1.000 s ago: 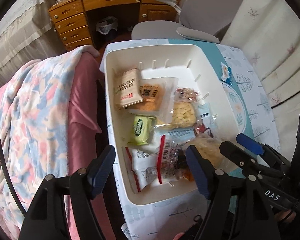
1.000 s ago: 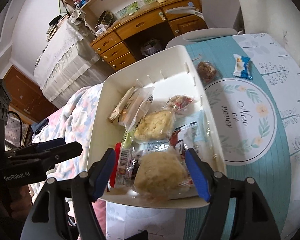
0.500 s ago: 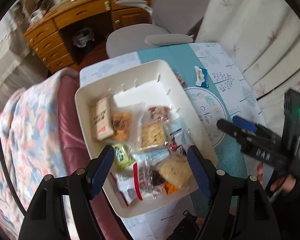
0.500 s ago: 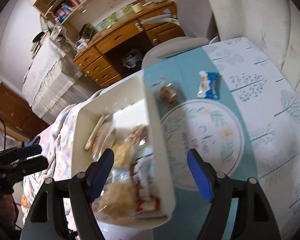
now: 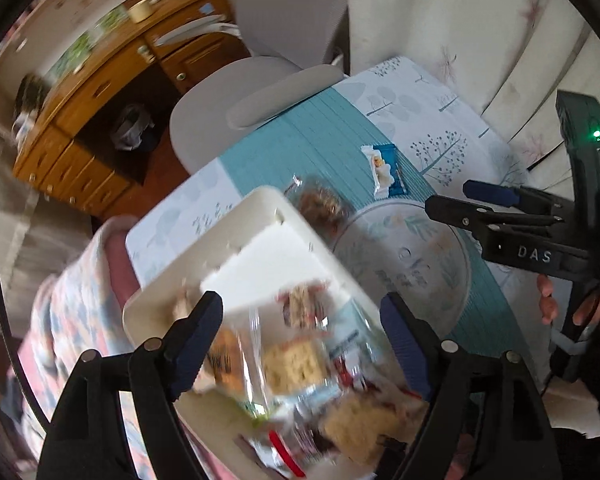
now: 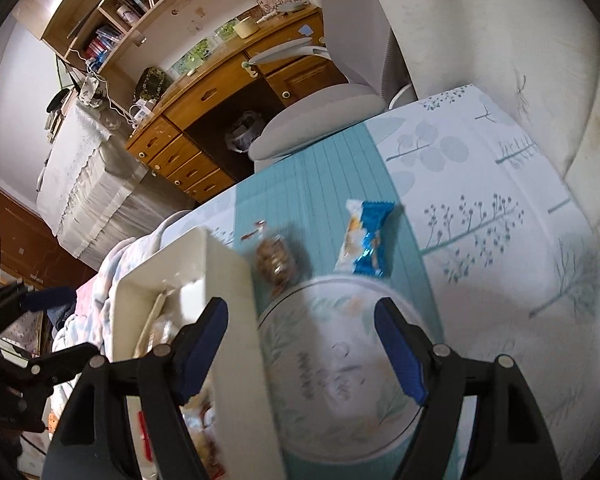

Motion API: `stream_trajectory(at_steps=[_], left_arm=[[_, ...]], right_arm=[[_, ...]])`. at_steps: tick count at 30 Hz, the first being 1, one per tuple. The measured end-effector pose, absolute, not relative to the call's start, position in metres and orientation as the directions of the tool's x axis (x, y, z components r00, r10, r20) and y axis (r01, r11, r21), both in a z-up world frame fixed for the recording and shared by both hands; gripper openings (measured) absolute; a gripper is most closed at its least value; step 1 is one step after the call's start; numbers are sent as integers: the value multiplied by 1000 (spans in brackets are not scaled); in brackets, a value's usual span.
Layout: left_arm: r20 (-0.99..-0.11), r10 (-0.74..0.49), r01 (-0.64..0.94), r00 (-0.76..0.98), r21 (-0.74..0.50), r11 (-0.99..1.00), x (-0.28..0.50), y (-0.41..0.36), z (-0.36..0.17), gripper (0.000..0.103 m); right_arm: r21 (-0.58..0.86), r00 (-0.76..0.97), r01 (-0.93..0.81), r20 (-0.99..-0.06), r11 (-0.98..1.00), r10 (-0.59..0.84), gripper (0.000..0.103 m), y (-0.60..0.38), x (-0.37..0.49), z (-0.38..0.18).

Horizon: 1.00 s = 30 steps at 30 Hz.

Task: Organize snacks
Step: 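Move the left tool to the small red-tagged nut bag while the right tool moves to the blue snack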

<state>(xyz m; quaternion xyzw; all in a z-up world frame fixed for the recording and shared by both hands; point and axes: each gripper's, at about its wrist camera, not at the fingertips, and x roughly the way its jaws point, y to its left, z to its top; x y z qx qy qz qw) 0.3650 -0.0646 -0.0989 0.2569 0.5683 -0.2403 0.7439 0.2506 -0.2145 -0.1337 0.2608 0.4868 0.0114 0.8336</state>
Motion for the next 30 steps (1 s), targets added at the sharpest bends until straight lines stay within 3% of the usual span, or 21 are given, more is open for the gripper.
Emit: stream_trajectory(at_steps=[14,30], left_arm=[[-985,11,783,175,146,604,420,-151,-173,81],[-990,135,824,43,112,555,449,-177,-253,81]], right_arm=[[366,536,159,-812,917,231,76,-244,285,-193],[222,570,14,-803,975,175,76,-221,305,-227]])
